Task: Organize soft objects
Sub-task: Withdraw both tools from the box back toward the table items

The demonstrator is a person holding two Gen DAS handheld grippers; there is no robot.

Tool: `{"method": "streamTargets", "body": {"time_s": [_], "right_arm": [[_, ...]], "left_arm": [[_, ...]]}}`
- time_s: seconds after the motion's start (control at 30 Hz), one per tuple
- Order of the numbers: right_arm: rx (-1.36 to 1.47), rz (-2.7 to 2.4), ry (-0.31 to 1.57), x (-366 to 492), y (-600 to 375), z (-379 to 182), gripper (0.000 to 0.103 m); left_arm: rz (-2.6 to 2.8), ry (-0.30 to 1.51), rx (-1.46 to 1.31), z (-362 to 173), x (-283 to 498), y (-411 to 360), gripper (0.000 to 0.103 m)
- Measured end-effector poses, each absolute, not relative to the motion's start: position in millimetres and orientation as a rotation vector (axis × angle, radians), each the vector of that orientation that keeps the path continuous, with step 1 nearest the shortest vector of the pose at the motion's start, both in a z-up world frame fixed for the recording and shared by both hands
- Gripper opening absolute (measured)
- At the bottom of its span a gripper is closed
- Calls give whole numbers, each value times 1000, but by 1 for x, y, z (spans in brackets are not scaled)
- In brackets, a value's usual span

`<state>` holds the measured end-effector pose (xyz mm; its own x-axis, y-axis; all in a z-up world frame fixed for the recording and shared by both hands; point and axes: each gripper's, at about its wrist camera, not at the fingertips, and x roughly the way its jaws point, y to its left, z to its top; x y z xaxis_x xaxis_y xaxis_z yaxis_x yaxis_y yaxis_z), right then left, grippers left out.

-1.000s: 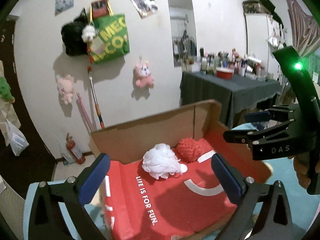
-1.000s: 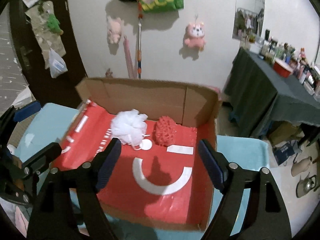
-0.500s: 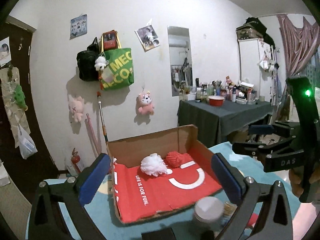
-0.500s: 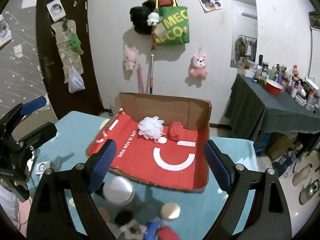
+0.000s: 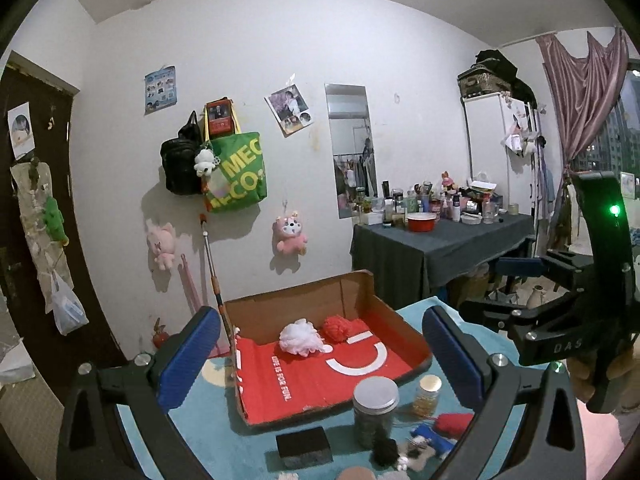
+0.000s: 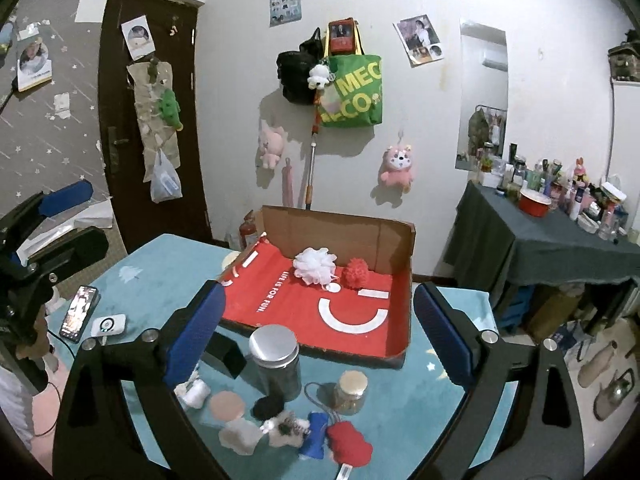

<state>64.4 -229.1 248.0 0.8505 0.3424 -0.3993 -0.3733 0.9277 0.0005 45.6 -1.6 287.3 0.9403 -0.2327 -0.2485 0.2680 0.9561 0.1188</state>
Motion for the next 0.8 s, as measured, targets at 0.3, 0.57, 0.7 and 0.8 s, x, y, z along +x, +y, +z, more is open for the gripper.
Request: {"method": "streamTargets", "body": {"time_s": [0.3, 0.57, 0.7, 0.8], "right_arm": [[-70, 377, 368, 27, -235, 246, 98], [-64, 298, 367, 5, -238, 204, 98], [-69, 242, 352, -6, -235, 174, 98], [-79, 208, 344, -11, -232, 149, 98]], "left_arm": [[-240, 207, 138, 300, 8, -2, 103], [-217, 259, 82, 238, 7, 3, 103], [-190, 289, 70, 192, 7, 0, 103], [-173, 316, 58, 161, 7, -2, 103]]}}
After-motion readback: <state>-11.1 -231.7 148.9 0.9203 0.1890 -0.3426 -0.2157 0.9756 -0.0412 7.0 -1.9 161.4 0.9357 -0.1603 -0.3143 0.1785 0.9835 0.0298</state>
